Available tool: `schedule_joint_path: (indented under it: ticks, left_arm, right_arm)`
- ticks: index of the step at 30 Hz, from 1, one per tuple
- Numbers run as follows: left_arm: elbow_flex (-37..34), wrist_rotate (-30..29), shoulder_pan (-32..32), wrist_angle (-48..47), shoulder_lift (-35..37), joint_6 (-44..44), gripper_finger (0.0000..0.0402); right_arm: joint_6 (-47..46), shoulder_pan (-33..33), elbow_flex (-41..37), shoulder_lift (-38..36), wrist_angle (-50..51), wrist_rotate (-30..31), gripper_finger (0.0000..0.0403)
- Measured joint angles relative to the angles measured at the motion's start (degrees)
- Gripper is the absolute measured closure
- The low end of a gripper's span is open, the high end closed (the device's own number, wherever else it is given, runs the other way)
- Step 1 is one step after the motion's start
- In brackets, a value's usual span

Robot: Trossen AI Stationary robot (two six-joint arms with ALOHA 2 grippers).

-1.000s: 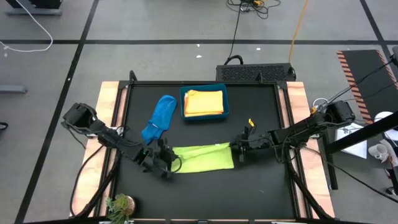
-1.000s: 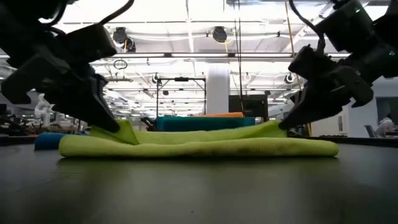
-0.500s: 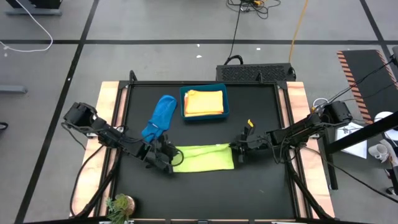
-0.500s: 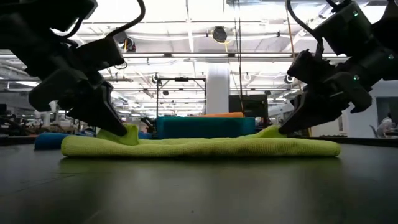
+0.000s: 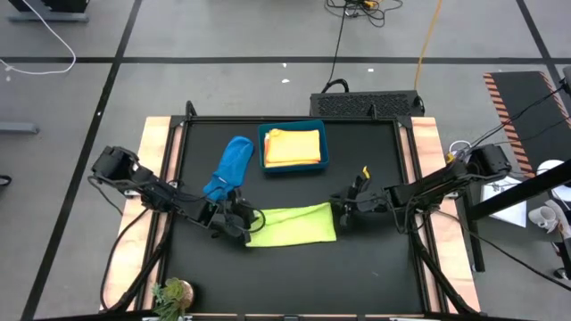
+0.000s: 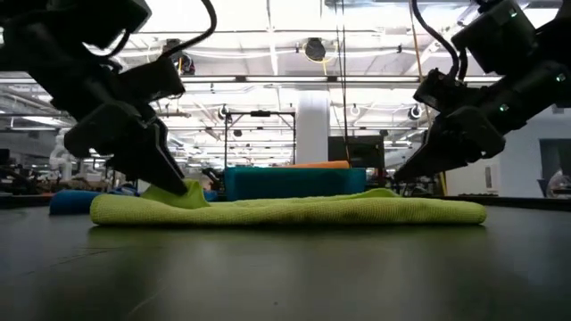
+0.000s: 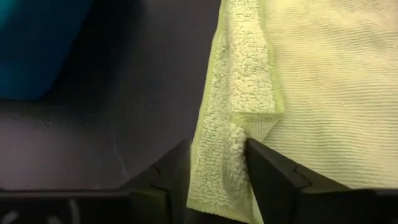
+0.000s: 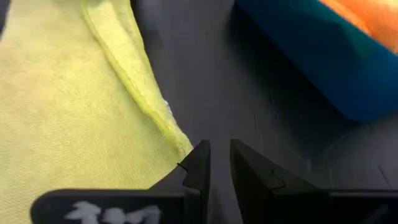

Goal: Fold microfiber towels
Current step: Fold the green microfiber cloth

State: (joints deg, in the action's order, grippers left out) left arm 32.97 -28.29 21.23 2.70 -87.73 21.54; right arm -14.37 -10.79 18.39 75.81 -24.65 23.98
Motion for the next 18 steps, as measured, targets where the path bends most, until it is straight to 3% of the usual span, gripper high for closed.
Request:
schedule_joint_path:
  ticks: [5, 12, 18]
  left_arm:
    - [0.1, -1.0, 0.0, -0.7, 4.1, -0.5, 0.0243]
    - [0.1, -10.4, -0.1, -4.6, 12.2, 2.8, 0.0243]
    - [0.1, -0.2, 0.8, 7.7, 9.0, 2.8, 0.0243]
  right_arm:
    - [3.2, 0.0, 0.0, -1.2, -1.4, -3.1, 0.0348]
    - [6.4, -0.1, 0.0, -1.2, -5.6, -10.4, 0.0348]
    - [7.8, -0.2, 0.1, 0.8, -10.0, -17.1, 0.0348]
